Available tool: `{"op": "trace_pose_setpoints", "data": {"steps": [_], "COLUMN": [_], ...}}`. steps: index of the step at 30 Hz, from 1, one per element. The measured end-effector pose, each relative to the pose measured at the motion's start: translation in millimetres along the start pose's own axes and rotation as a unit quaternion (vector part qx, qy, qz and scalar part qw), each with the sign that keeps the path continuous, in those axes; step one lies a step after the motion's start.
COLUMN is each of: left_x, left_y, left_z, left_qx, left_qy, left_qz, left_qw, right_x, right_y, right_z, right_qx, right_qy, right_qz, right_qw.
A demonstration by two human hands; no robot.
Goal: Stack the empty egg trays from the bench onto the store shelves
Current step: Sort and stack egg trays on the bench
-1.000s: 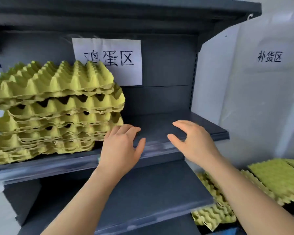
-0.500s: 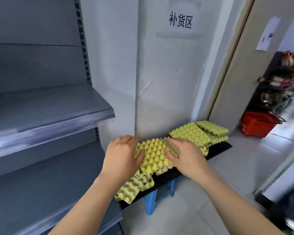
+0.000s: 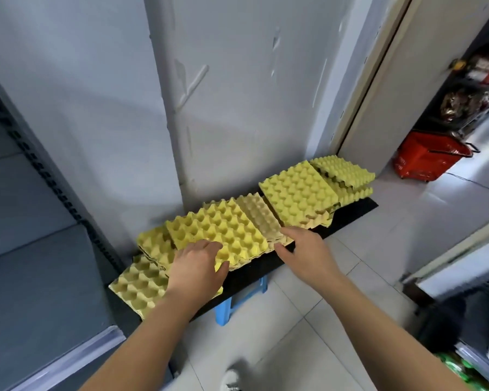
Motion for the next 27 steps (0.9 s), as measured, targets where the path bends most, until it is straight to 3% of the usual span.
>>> {"op": "trace_pose_setpoints", "data": {"steps": [6, 13, 23, 27], "left_x": [-69.7, -146.2, -235.6, -252.4], "left_y": [63.8, 85.8, 78.2, 75.5], "left_z": [38.4, 98.8, 161.3, 167.4], "left_qx": [0.107, 0.256, 0.429, 0.461], "left_qy": [-0.006, -0.029, -0.062, -0.075], "left_qz": [0.094, 0.194, 0.232, 0.205], "left_qw": [0.99, 0.946, 0.871, 0.86], "right_x": [-48.4, -132.4, -254.8, -280.8], "right_y": [76.6, 135.9, 189.2, 194.5], "right_z": [-52.5, -107.1, -178.7, -191.7], "right_qx": [-0.03, -0.057, -0.088, -0.081], "right_qy": [0.005, 0.033, 0.051, 0.082], "right_qz": [0.054, 0.145, 0.26, 0.286], "right_qw": [0.998, 0.987, 0.96, 0.951]}}
Point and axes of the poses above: each hand's wrist, its own y-axis towards the middle knuckle, its own x-axis out of the back of the hand, z = x × y, the point moved 8 cm from there along y, towards the middle knuckle, and after that the axes turned 5 degrees about x, right-handed, at the moved point
